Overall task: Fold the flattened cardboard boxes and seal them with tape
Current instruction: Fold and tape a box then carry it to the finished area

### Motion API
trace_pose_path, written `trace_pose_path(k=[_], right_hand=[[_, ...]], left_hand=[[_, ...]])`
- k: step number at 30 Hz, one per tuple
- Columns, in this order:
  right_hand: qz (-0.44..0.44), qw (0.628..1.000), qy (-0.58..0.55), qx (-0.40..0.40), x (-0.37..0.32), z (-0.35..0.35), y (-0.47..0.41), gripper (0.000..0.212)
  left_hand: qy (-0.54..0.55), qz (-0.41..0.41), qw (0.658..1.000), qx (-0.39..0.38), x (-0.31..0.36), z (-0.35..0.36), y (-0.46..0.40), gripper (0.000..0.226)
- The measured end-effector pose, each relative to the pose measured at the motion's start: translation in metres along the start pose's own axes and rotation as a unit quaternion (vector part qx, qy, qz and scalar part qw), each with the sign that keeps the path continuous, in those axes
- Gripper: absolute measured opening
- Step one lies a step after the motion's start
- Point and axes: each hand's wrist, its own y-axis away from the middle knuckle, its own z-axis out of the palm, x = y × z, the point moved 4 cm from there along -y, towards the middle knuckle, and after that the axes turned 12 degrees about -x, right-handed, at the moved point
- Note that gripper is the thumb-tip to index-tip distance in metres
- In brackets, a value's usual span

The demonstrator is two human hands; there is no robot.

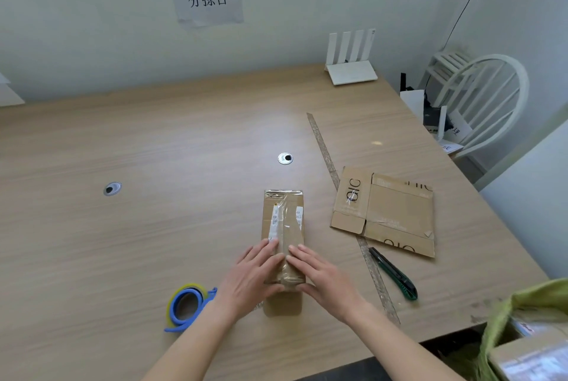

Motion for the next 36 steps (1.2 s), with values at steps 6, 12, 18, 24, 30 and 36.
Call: trace_pose_path(k=[6, 12, 18, 24, 30, 36], right_hand=[[-0.050, 0.996, 0.037, -0.060, 0.017, -0.025, -0.012, 0.069], [-0.107, 0.983, 0.128, -0.074, 0.018, -0.040, -0.034, 0.063], [-0.139, 0.975, 0.156, -0.075, 0.019, -0.044, -0.038, 0.063], [-0.121, 0.986, 0.084, -0.083, 0.024, -0.045, -0.028, 0.073], [0.073, 0.993, -0.092, 0.014, 0.035, -0.055, -0.023, 0.068], [0.200, 0.895, -0.397, -0.035, 0.027, -0.051, -0.051, 0.058]], left_hand=[[0.055, 0.004, 0.998, -0.003, -0.006, 0.002, -0.005, 0.064], [0.052, -0.004, 0.999, -0.007, -0.006, -0.001, -0.008, 0.062], [0.065, -0.016, 0.998, -0.021, -0.005, -0.001, -0.010, 0.061], [0.103, -0.059, 0.993, -0.013, 0.000, -0.006, -0.006, 0.059], [0.234, -0.286, 0.929, -0.008, -0.009, -0.018, -0.009, 0.088], [0.521, -0.350, 0.778, -0.027, -0.007, -0.015, -0.030, 0.106]])
